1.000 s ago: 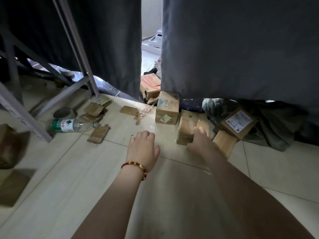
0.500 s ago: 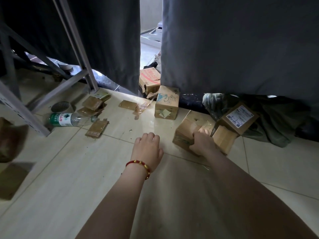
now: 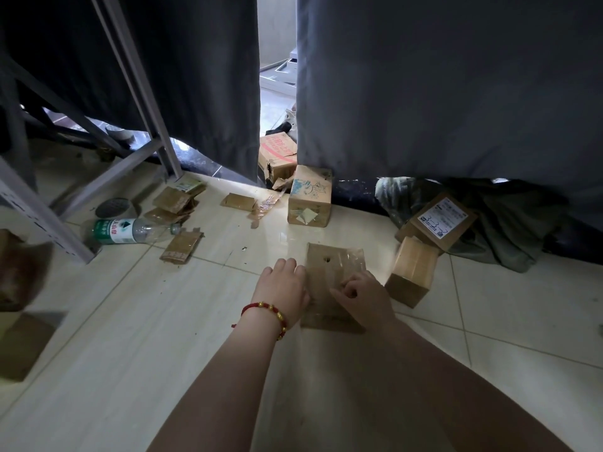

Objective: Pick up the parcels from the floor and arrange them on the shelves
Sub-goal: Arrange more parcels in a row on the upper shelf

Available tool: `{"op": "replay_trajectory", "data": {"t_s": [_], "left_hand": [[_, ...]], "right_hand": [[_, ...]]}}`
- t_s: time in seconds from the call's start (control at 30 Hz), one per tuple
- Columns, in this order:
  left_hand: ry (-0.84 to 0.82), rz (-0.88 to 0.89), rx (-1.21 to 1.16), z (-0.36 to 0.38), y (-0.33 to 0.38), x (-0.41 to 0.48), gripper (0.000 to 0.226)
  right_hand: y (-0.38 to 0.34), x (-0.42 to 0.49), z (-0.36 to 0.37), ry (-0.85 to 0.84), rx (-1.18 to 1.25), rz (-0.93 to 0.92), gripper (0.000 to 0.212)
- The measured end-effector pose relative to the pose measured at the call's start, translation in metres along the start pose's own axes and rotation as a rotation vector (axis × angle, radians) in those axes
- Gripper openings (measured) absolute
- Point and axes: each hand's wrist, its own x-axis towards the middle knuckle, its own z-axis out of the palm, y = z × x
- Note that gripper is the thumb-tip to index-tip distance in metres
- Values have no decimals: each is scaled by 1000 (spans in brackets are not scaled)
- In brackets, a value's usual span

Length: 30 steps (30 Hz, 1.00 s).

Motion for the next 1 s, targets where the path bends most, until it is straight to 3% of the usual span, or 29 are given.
{"op": "replay_trajectory", "data": {"t_s": [0.1,0.23,0.27,0.33,0.4,0.5,0.6,0.67,0.73,0.83,0.9,0.93,1.0], "left_hand": [[3,11,9,-4,-1,-1,38],[20,12,11,-13,0,-5,40],[33,11,13,-15,1,-7,39],[35,13,27,-18,-1,-10,40],[3,6,38,-17,-3,-14,43],[-151,-58,-22,-15,-6,-17,42],[-479,-169,-220,-7,-8,-22,34],[-624,-213,-215,8,-10,-23,35],[-665,-252,-163,20,-16,-19,41],[-708,-276,-162,-10,-11,-29,40],[-705,-326,-237,-14,-9,-30,41],[-665,-349,-319,-8,-12,-26,46],[-615,-381,-470,-2,-13,-25,62]], "right_hand": [[-7,-5,-1,15,103,67,54],[-13,-9,-1,142,253,194,23],[-15,-11,1,156,259,247,33],[-16,-15,5,47,286,453,78],[-13,-18,11,-105,334,624,98],[-15,-25,15,-257,408,681,81],[-20,-30,16,-333,507,695,67],[-22,-32,15,-328,565,699,58],[-23,-34,17,-311,657,704,44],[-25,-38,18,-280,951,740,57],[-30,-38,12,-269,1084,769,50],[-33,-36,7,-272,1106,752,44],[-42,-30,-2,-267,1004,720,52]]}}
